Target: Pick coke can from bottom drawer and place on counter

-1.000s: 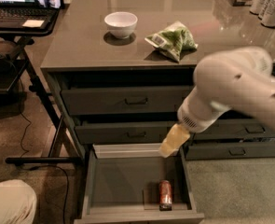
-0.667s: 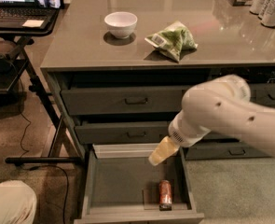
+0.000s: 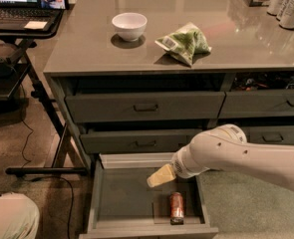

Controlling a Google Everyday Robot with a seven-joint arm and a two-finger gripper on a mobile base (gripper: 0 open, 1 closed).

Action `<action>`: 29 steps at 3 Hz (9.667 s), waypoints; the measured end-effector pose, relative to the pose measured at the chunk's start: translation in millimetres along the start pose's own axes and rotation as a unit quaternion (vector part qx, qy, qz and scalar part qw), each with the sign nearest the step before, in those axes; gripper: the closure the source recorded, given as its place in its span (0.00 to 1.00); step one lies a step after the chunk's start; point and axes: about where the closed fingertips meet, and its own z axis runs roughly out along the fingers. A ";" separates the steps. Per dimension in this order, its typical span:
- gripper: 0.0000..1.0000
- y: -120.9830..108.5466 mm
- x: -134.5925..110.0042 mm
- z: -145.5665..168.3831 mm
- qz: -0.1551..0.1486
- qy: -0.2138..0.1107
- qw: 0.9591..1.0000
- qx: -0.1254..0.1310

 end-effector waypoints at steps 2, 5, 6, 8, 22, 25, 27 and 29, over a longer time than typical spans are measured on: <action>0.00 -17.9 5.3 23.2 0.035 0.015 0.999 -0.005; 0.00 -65.9 78.1 172.1 0.223 0.094 0.969 -0.055; 0.00 -69.6 94.3 221.0 0.251 0.099 0.962 -0.035; 0.00 -102.7 118.5 302.6 0.288 0.096 0.953 0.007; 1.00 -102.0 151.5 220.0 0.323 0.225 0.918 0.043; 1.00 -97.0 95.5 45.6 0.255 0.309 0.911 0.095; 1.00 -94.7 101.5 37.4 0.255 0.323 0.906 0.096; 1.00 -74.6 115.8 27.8 0.204 0.270 0.941 -0.002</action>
Offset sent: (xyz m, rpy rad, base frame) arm 0.0287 -0.0270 -0.0656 0.0269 0.1341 -0.1472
